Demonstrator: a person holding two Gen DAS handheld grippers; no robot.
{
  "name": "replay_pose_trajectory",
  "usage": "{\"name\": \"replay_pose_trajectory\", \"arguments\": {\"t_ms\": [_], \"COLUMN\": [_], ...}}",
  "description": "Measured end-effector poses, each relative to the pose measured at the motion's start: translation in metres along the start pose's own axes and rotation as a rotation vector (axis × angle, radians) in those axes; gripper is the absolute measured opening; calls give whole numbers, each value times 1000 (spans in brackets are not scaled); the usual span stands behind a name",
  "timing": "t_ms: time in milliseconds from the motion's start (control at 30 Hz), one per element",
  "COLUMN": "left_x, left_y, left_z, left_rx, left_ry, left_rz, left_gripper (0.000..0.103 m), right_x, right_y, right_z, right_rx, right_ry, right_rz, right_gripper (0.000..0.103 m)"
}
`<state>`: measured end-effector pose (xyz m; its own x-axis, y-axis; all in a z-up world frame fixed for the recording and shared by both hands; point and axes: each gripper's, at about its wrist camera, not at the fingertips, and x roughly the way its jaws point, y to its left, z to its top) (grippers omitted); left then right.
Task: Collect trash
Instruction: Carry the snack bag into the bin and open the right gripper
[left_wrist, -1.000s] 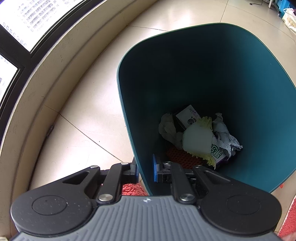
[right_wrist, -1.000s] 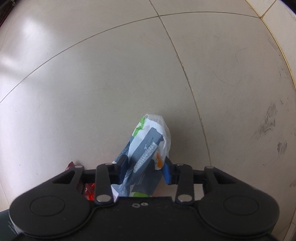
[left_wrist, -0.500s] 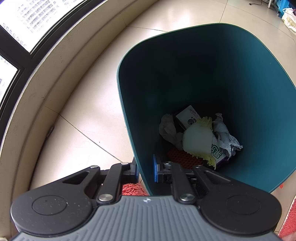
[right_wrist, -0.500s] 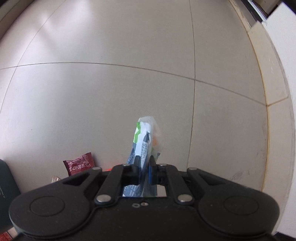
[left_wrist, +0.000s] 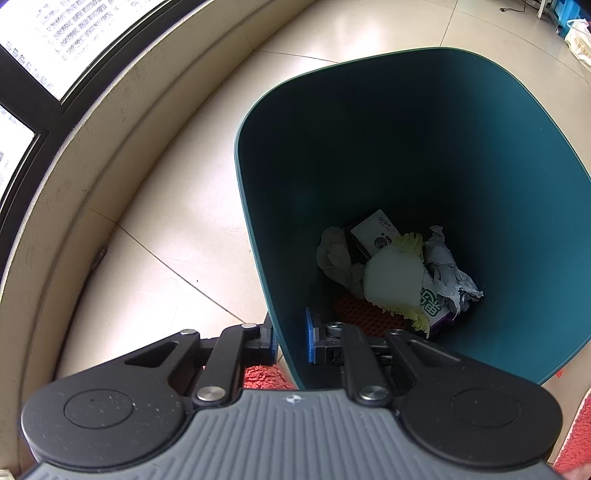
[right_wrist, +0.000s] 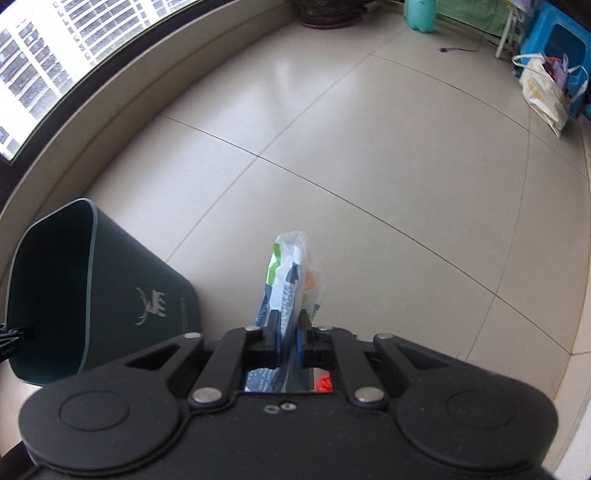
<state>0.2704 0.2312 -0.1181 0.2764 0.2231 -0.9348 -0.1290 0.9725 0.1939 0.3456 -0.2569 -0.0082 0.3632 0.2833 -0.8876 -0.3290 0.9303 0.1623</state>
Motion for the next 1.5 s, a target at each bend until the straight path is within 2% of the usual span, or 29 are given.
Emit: {"name": "replay_pose_trajectory", "arguments": {"t_ms": [167,267,533,700,933,1133,1233,1433,1500], "left_x": [-1,-1,-1,0,0,0,0,1,1], "left_y": [1,3,14,15,17,18,19,20,20], "left_z": [2,3,8,8,7,6,5,4,4], "left_rx": [-3,-6,-66,-81,-82,-79,-79,-78,-77], "left_ry": [3,7,38,50,45,41,39,36,36], "left_rz": [-3,-8,-65,-78,-86,-87,-91,-95,-95], "left_gripper": [13,13,13,13,13,13,13,13,13], "right_x": [-23,-21,17,68,112,143,148,139,131], "right_y": [66,108,181,221,231,249,253,247,244], "right_z": [25,33,30,17,6,-15,-20,-14,-12], "right_rx": [-144,-231,-378,-435,-435,-490,-495,-488,-488], "right_ry": [-38,-64,-31,25,116,175,179,192,183], "right_rz": [91,96,111,93,79,43,30,63,73], "right_gripper": [6,7,7,7,8,12,18,24,37]}}
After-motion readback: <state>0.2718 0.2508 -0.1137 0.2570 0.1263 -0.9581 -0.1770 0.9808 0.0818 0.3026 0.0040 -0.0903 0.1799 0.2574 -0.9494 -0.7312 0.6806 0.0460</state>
